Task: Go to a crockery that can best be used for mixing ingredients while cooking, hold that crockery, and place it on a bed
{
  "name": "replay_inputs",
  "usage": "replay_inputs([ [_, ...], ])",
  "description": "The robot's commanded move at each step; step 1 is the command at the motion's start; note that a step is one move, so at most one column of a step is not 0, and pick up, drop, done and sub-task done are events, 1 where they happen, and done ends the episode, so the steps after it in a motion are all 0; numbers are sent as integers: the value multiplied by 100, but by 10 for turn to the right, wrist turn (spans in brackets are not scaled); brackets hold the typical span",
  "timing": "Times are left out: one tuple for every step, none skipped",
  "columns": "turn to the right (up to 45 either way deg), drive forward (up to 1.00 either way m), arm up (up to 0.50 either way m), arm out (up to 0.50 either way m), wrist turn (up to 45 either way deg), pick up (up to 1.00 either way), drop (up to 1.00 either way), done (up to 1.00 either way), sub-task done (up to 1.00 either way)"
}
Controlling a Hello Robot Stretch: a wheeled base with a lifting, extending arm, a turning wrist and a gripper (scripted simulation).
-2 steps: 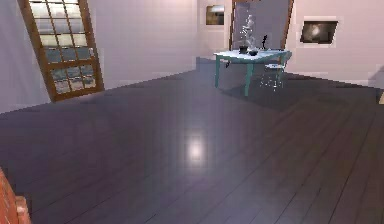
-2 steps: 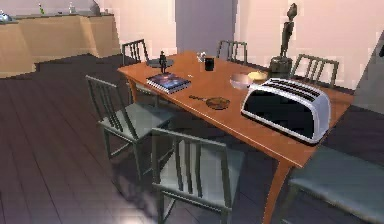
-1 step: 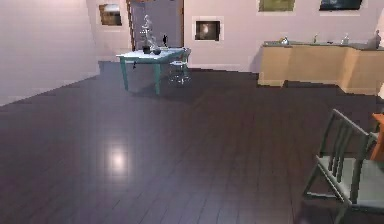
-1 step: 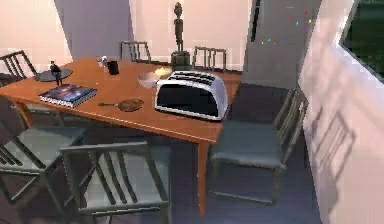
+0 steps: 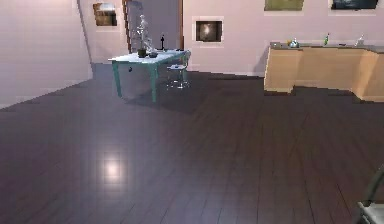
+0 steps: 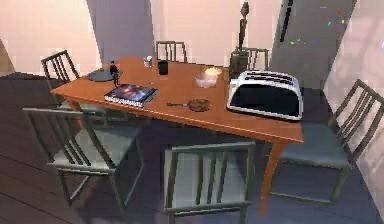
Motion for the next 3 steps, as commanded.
replay_inputs([
  [0,100,0,0,0,0,0,0,0],
  [0,100,0,0,0,0,0,0,0],
  [-30,0,0,0,0,0,0,0,0],
])
